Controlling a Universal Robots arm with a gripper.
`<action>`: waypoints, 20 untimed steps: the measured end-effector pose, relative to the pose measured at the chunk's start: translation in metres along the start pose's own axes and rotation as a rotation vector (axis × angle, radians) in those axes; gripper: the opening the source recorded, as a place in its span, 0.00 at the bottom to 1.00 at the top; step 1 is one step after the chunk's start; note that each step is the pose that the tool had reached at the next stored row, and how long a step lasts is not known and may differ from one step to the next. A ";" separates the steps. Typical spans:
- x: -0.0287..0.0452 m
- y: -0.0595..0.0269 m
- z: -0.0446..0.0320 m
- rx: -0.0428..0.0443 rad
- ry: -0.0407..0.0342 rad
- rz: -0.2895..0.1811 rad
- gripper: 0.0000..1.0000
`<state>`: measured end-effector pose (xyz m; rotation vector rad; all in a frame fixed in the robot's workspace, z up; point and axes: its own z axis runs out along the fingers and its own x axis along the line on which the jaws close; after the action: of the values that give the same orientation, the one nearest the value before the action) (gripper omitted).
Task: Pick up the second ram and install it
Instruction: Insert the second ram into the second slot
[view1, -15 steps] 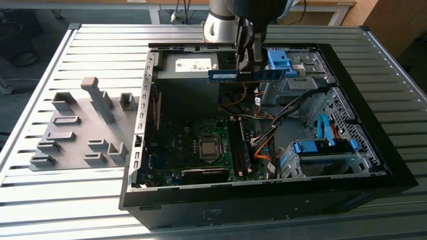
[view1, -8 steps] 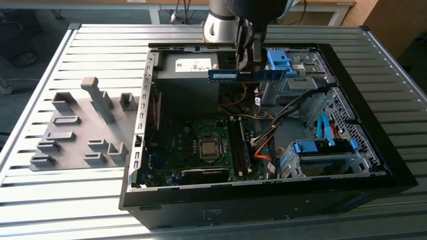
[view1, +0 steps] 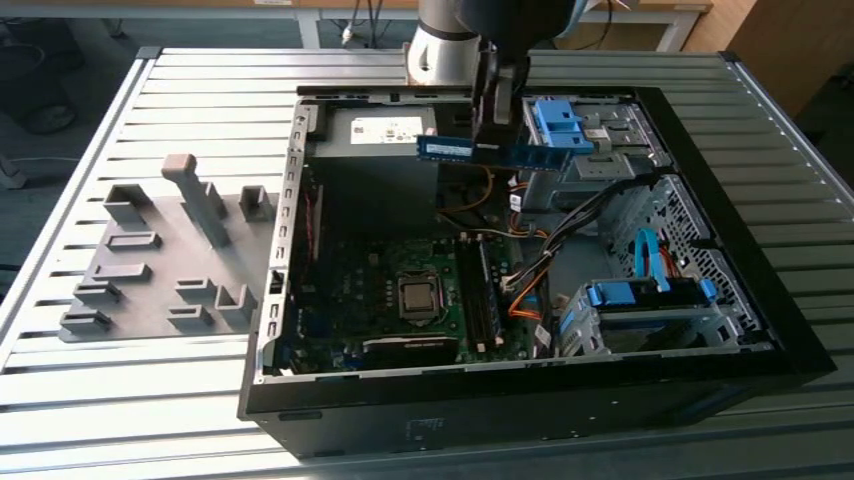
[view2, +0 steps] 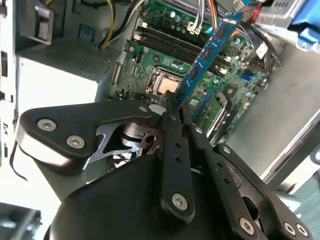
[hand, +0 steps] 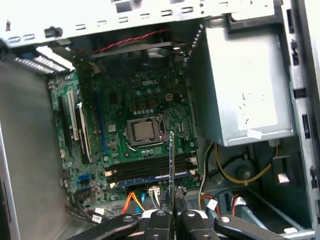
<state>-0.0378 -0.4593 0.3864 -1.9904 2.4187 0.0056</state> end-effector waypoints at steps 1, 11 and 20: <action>0.0000 0.0000 0.0002 0.0002 0.0002 0.018 0.14; 0.0000 0.0000 0.0027 0.0023 0.0014 0.198 0.14; 0.0001 0.0000 0.0045 0.0043 0.0033 0.355 0.14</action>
<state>-0.0378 -0.4593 0.3820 -1.5317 2.7331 -0.0004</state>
